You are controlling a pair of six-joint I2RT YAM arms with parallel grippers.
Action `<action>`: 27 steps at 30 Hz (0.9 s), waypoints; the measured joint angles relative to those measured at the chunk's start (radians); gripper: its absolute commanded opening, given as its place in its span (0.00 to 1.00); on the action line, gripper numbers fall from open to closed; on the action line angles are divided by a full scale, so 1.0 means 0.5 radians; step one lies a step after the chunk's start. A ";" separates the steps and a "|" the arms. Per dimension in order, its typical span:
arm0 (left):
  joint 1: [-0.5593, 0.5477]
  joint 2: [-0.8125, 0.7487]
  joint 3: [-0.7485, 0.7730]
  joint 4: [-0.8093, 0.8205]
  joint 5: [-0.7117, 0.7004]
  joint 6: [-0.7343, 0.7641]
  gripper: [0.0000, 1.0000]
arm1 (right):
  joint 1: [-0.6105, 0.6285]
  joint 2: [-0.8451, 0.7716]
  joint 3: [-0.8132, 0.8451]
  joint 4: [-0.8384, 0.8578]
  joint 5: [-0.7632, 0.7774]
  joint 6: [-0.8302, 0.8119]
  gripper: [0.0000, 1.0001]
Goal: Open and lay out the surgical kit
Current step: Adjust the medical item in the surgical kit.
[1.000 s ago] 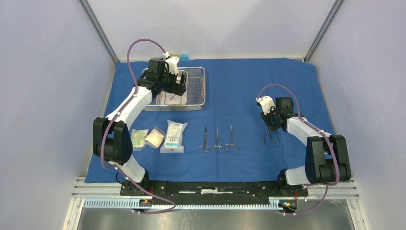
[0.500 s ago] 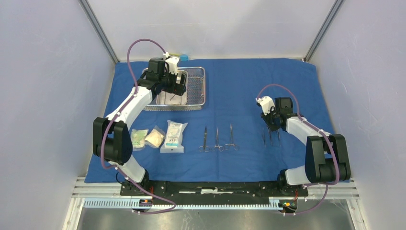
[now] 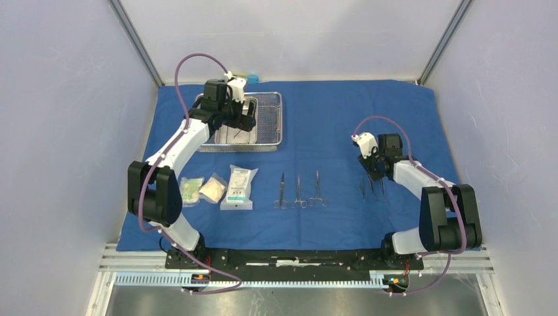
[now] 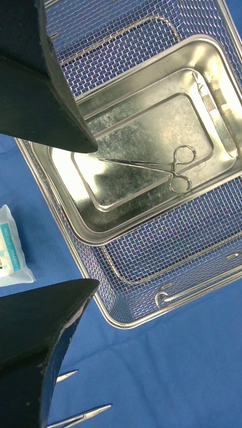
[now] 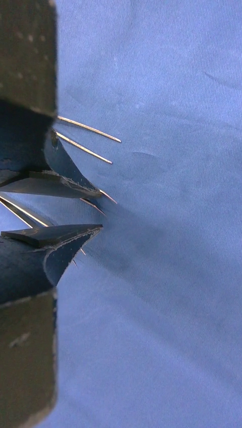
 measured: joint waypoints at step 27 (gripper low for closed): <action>0.000 0.000 0.004 -0.002 0.000 0.000 1.00 | 0.000 -0.030 0.032 -0.062 -0.005 0.000 0.34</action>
